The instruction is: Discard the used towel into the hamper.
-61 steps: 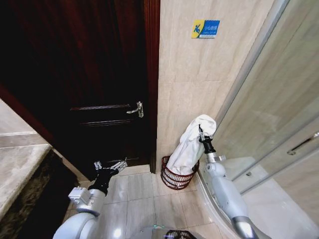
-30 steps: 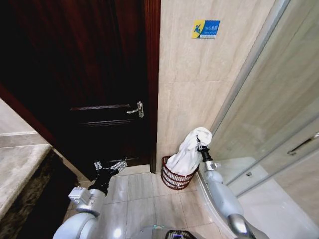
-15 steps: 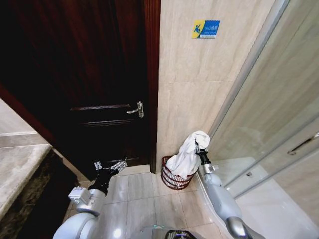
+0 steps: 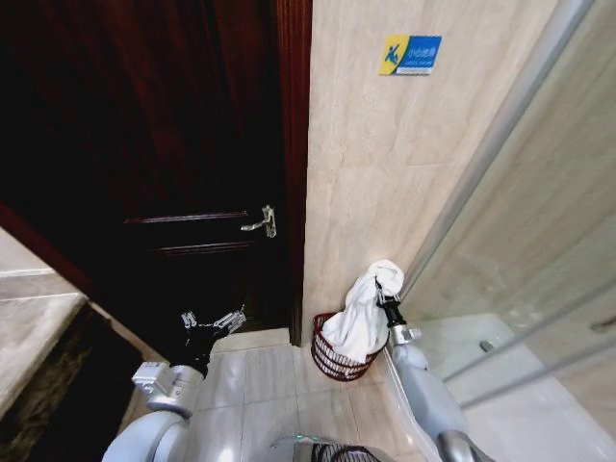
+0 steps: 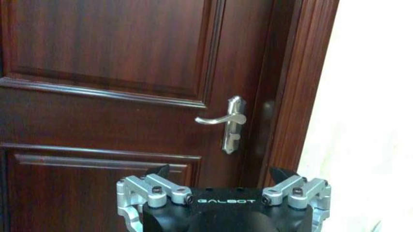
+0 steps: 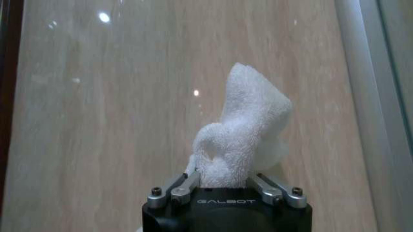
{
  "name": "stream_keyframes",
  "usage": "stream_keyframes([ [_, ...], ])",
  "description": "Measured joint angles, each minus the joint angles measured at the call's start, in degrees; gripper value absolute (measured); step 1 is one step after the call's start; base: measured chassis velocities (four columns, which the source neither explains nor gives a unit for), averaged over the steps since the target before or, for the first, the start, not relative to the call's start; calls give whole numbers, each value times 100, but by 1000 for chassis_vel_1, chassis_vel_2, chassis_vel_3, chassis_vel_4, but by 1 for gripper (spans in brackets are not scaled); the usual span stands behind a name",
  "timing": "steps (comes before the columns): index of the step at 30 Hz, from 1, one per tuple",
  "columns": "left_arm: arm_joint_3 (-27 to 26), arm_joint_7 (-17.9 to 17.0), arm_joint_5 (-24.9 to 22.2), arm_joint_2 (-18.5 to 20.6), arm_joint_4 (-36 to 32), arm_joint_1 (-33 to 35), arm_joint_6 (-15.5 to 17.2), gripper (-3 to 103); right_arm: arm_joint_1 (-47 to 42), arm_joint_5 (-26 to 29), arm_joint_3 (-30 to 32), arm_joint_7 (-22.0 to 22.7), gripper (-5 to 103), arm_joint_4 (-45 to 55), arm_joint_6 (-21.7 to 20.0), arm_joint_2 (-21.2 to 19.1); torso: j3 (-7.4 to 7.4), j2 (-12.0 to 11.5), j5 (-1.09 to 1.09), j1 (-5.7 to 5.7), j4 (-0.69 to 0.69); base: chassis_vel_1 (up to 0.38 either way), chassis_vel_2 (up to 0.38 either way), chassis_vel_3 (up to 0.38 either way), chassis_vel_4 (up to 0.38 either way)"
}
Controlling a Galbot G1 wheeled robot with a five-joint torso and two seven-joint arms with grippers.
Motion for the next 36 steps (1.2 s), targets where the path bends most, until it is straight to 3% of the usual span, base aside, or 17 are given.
stream_keyframes([
  [14,0,0,0,0,0,1,0,100,-217,-134,96,-86,18,-496,-21,269,-3,3,-2,-7,1,16,-20,-20,15],
  [28,0,0,0,0,0,1,0,100,-336,-1157,211,451,18,-541,-518,357,-3,2,-2,-7,1,0,0,0,0],
  [36,0,0,0,0,0,1,0,100,-386,-1229,240,411,18,-561,-595,361,-3,2,-2,-7,1,0,0,0,0],
])
